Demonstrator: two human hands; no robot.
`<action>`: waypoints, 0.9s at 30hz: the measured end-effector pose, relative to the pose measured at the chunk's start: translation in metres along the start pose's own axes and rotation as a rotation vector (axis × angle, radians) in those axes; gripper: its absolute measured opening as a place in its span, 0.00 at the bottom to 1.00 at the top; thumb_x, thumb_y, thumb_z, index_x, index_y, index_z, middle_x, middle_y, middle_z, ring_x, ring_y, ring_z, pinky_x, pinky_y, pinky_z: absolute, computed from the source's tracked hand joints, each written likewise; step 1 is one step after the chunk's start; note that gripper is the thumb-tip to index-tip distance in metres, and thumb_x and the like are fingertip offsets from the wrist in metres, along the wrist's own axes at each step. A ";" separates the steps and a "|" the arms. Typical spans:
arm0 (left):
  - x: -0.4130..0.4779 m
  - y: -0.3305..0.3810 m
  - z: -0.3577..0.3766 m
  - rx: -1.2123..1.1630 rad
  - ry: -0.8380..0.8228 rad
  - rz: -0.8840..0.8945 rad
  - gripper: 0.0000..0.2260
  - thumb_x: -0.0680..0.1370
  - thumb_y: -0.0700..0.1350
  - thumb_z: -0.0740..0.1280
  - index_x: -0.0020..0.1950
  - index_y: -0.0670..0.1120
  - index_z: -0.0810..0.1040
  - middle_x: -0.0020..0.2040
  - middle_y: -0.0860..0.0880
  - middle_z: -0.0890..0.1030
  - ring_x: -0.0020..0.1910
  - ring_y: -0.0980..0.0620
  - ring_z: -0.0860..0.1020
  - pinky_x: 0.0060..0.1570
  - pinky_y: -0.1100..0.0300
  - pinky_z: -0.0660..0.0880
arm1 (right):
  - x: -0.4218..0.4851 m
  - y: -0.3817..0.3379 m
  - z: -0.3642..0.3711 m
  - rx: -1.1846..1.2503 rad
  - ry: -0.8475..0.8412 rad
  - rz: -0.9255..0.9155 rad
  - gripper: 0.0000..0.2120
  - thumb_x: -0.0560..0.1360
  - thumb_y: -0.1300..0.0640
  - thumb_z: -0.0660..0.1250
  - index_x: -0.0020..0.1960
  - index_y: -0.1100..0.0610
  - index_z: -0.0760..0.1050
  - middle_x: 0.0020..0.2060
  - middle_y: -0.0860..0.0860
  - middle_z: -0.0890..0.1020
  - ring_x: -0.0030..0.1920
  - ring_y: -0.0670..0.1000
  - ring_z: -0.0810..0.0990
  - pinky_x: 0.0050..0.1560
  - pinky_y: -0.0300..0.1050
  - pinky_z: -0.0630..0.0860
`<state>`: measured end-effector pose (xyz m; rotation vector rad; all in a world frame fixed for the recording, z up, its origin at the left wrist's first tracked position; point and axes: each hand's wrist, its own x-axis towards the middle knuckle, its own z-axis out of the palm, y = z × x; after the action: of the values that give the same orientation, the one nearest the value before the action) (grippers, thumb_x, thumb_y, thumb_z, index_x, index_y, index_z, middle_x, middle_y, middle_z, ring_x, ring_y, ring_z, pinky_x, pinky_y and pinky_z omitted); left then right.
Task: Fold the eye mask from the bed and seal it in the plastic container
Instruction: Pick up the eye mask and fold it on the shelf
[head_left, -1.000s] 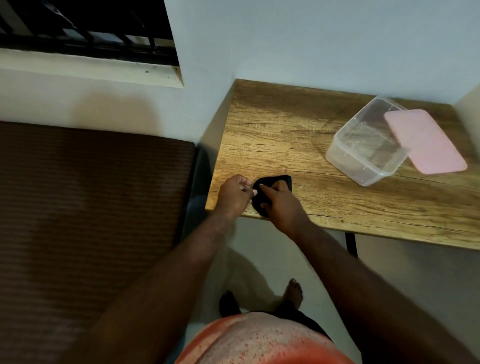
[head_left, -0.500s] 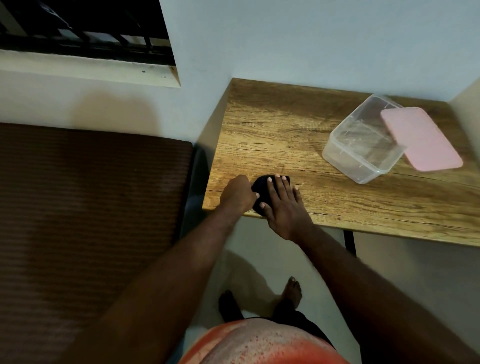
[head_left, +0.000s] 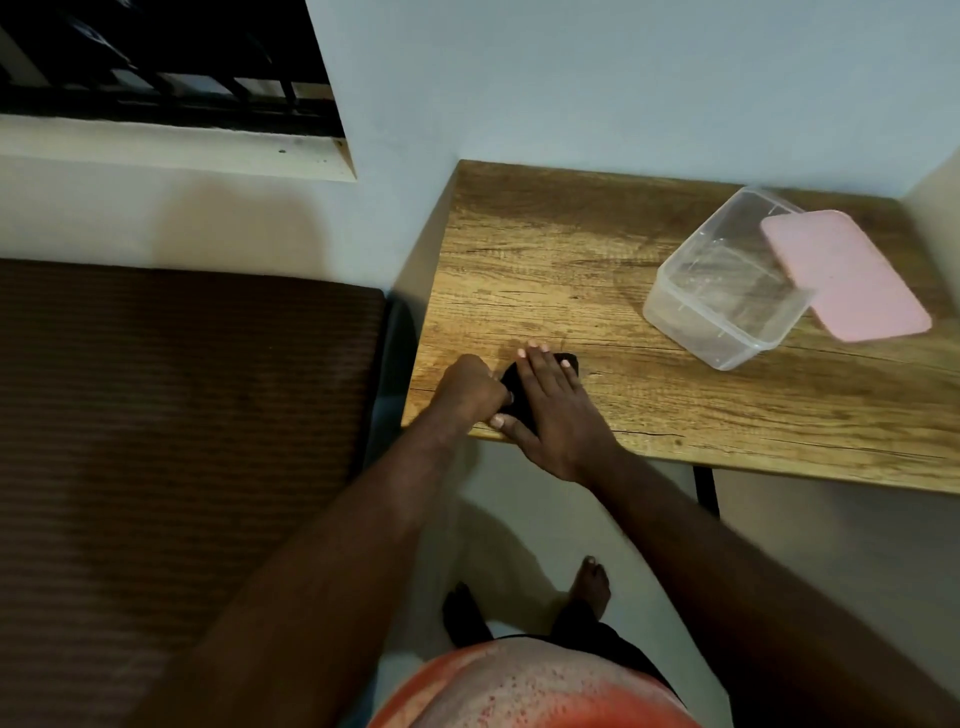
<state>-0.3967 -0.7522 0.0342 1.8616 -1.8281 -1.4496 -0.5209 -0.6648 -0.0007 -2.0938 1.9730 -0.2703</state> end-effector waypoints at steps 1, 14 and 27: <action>0.000 0.000 0.000 -0.001 -0.012 -0.005 0.08 0.68 0.38 0.75 0.42 0.37 0.79 0.41 0.37 0.82 0.38 0.44 0.80 0.36 0.56 0.74 | 0.000 0.001 0.003 -0.019 -0.031 -0.013 0.43 0.77 0.29 0.42 0.80 0.58 0.41 0.80 0.55 0.45 0.78 0.48 0.36 0.76 0.48 0.34; 0.005 0.011 0.012 -0.432 -0.048 -0.097 0.06 0.76 0.43 0.70 0.44 0.45 0.74 0.47 0.44 0.81 0.49 0.46 0.80 0.46 0.51 0.78 | -0.002 0.004 0.016 -0.138 -0.004 0.002 0.43 0.78 0.30 0.41 0.80 0.61 0.46 0.80 0.57 0.48 0.79 0.53 0.41 0.77 0.53 0.37; 0.004 -0.007 0.028 -0.316 0.178 0.172 0.05 0.77 0.36 0.68 0.50 0.40 0.83 0.50 0.44 0.84 0.51 0.48 0.81 0.56 0.53 0.78 | -0.011 0.025 0.008 -0.042 -0.051 0.173 0.45 0.74 0.28 0.31 0.80 0.58 0.41 0.80 0.56 0.44 0.79 0.53 0.39 0.78 0.55 0.39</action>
<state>-0.4128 -0.7400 0.0126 1.5839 -1.5327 -1.3712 -0.5426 -0.6545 -0.0159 -1.9180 2.1302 -0.1426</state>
